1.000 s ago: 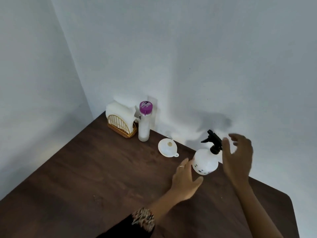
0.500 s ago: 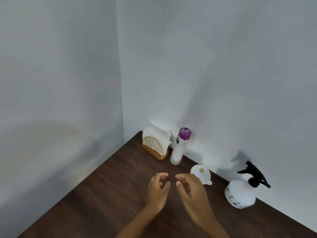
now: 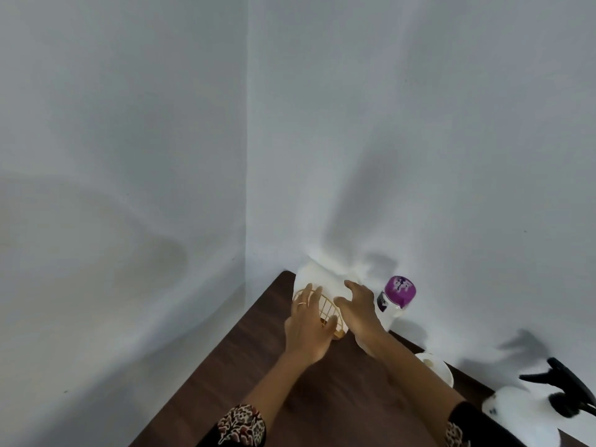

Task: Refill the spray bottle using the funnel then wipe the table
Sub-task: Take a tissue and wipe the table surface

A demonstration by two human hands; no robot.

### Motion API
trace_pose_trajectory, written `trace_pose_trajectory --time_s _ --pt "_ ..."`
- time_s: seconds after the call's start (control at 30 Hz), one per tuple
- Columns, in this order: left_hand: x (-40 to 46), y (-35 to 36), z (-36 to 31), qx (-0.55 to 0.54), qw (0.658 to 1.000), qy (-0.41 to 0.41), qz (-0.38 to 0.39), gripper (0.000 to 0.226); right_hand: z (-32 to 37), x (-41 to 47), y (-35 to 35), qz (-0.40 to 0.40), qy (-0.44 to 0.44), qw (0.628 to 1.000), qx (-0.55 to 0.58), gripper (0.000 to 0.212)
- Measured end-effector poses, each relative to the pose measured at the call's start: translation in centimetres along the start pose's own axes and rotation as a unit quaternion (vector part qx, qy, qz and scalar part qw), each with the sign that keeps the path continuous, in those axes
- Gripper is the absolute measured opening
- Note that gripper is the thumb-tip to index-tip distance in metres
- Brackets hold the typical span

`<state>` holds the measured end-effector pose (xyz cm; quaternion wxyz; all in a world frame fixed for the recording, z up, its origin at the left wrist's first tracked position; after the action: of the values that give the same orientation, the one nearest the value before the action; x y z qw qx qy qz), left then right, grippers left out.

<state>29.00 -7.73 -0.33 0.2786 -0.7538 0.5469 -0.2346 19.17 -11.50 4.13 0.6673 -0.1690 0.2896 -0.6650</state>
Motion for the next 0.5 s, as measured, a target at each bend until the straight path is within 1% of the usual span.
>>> trace_pose_trajectory --time_s 0.07,0.17,0.3,0.43,0.5 --pt "0.7 1.0 0.4 0.033 0.999 0.012 0.031 0.068 0.2 1.4 0.6 -0.011 0.026 0.999 -0.032 0.052" --pt "1.2 1.9 1.2 0.05 0.997 0.011 0.057 0.07 0.1 3.1 1.0 -0.034 0.059 0.996 -0.066 0.05" --pt "1.7 2.5 2.2 0.036 0.997 0.01 0.06 0.071 -0.6 5.0 1.7 -0.021 0.121 0.992 -0.015 0.051" --pt "1.8 2.8 2.6 0.016 0.998 0.012 0.055 0.072 -0.6 5.7 2.1 -0.019 0.133 0.991 -0.002 0.052" --pt "1.8 2.9 2.6 0.01 0.999 0.011 0.052 0.071 -0.3 5.2 2.0 -0.047 0.106 0.993 -0.011 0.049"
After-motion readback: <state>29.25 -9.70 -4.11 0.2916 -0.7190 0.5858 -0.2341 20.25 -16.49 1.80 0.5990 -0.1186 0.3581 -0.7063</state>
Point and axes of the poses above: each hand's wrist, its own x-axis towards the middle knuckle, its own y-axis out of the palm, z = x × y, the point moved 4 cm from there along x, towards the middle knuckle, and after that the axes turned 7 degrees about -z, right-handed, at the moved point
